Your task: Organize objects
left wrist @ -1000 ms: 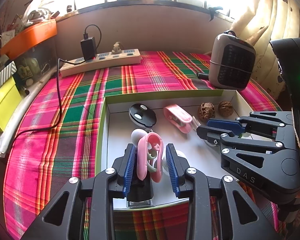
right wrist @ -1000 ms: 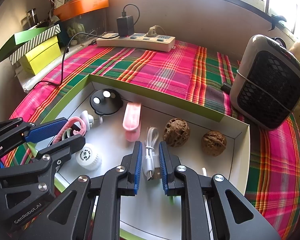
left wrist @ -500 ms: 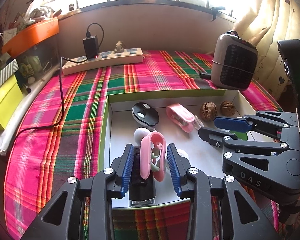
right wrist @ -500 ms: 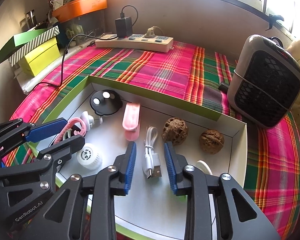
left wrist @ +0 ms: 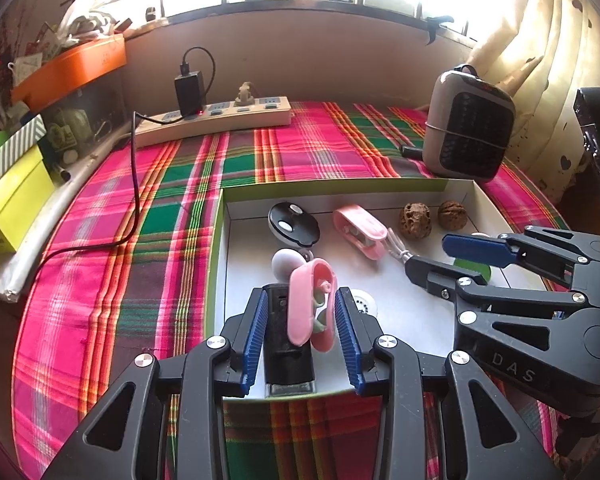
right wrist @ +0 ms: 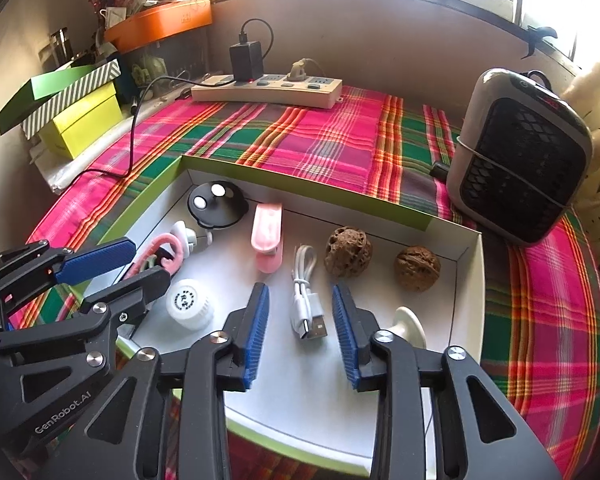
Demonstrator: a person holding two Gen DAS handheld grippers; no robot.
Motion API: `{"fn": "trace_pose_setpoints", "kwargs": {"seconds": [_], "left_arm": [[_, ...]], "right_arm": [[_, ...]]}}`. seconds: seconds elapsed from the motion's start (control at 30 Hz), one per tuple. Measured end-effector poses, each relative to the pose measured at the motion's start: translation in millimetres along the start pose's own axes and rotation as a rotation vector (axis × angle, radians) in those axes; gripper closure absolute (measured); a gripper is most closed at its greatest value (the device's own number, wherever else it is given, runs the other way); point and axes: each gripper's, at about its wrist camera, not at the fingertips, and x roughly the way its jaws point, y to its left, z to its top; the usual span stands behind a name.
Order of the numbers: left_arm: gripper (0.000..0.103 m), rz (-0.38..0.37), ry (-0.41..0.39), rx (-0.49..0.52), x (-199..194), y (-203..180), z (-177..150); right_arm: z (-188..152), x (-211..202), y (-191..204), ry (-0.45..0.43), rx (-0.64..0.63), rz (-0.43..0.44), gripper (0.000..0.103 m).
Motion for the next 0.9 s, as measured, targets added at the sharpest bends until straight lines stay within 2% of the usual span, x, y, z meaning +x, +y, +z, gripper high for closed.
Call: {"fn": "trace_pose_setpoints", "kwargs": {"seconds": [0.03,0.37,0.57,0.73,0.9], "left_arm": [[0.070,0.000,0.000,0.002,-1,-1,0],[0.070,0.006,-0.024,-0.001,-23,-2,-8],[0.070,0.034,-0.038,0.006,-38,-3,-17],[0.070,0.042,-0.027,0.001,-45,-4,-29],[0.070,0.041,0.002,0.000,-47,-5,-47]], "right_arm": [[0,-1,0,-0.002,0.002,0.001,0.061],[-11,-25,7,-0.036,0.026,-0.010,0.061],[-21,-39,12,-0.051,0.059,-0.027,0.060],[-34,-50,18,-0.063,0.076,-0.053,0.053],[-53,-59,21,-0.063,0.091,-0.086,0.052]]}}
